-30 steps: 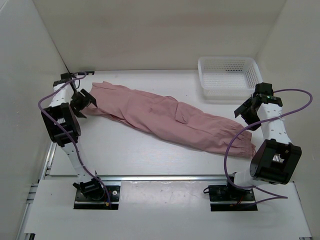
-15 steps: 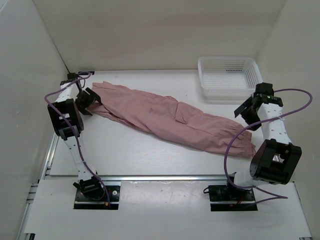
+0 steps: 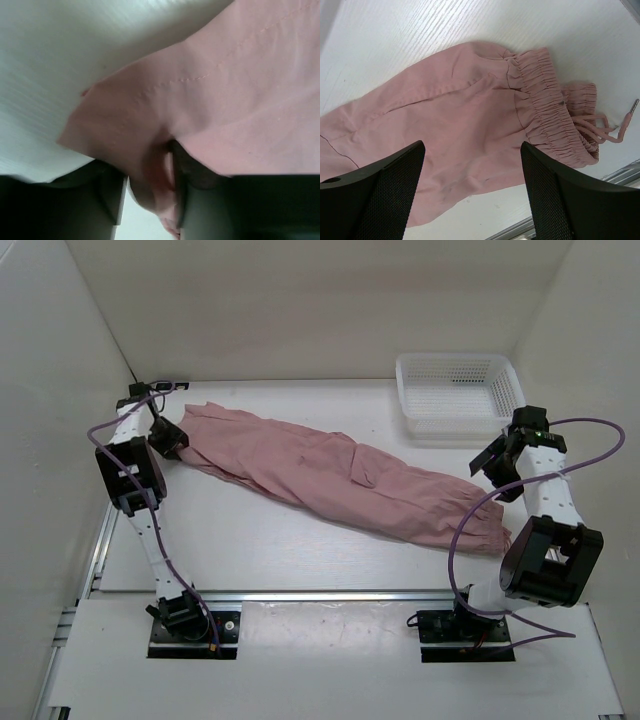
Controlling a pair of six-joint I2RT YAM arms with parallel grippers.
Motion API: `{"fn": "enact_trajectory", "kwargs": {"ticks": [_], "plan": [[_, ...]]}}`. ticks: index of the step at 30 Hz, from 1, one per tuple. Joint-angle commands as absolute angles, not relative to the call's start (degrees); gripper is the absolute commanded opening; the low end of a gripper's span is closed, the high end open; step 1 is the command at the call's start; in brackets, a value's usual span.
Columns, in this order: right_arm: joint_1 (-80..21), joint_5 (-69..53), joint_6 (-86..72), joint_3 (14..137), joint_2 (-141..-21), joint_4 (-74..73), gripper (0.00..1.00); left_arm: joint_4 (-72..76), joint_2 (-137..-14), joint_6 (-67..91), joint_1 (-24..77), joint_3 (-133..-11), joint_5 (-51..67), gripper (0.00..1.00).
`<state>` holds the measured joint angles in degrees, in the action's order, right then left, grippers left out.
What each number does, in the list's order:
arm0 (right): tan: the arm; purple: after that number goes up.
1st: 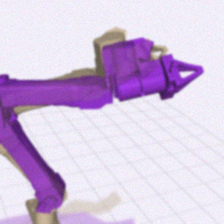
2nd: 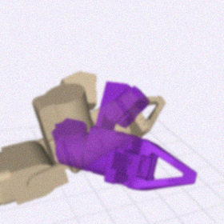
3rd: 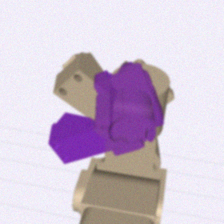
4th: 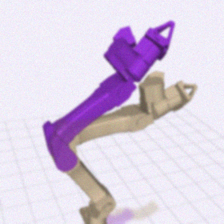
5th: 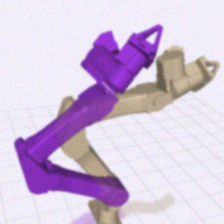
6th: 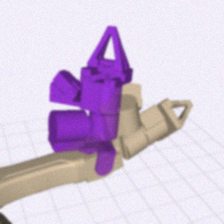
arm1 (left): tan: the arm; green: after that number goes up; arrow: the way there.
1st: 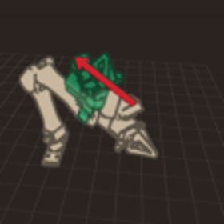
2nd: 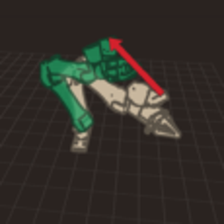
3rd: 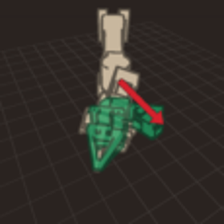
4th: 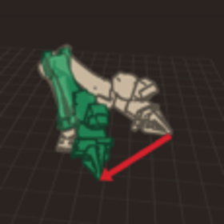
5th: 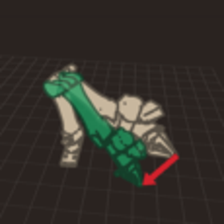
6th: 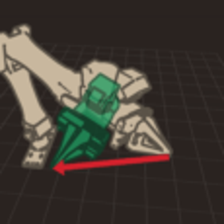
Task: Fold and stack the trousers
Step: Fold the trousers
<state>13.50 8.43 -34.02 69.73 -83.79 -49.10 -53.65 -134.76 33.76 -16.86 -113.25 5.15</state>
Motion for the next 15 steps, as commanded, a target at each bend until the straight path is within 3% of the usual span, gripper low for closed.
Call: {"fn": "enact_trajectory", "kwargs": {"ticks": [1, 3, 4, 5, 15], "plan": [[13.71, 8.26, -32.87, 70.93, -84.11, -48.16, 0.82, -52.82, -136.58, 33.4, -16.88, -115.92, 5.01, 0.45], [13.71, 8.26, -32.87, 70.93, -84.11, -48.16, 0.82, -52.82, -137.28, 33.4, -17.4, -118.55, 5.01, 0.35], [13.71, 8.26, -32.87, 70.93, -84.11, -48.16, 0.82, -52.82, -137.29, 32.88, -17.4, -119.61, 5.62, 0.19], [13.71, 8.26, -32.87, 70.93, -84.11, -48.16, 0.82, -53.43, -137.29, 32.87, -18.01, -121.79, 5.62, 0.1], [13.71, 7.73, -32.34, 70.93, -81.91, -49.83, 0.82, -56.78, -124.38, 28.76, -20.65, -127.51, 0.88, 0.1]]}}
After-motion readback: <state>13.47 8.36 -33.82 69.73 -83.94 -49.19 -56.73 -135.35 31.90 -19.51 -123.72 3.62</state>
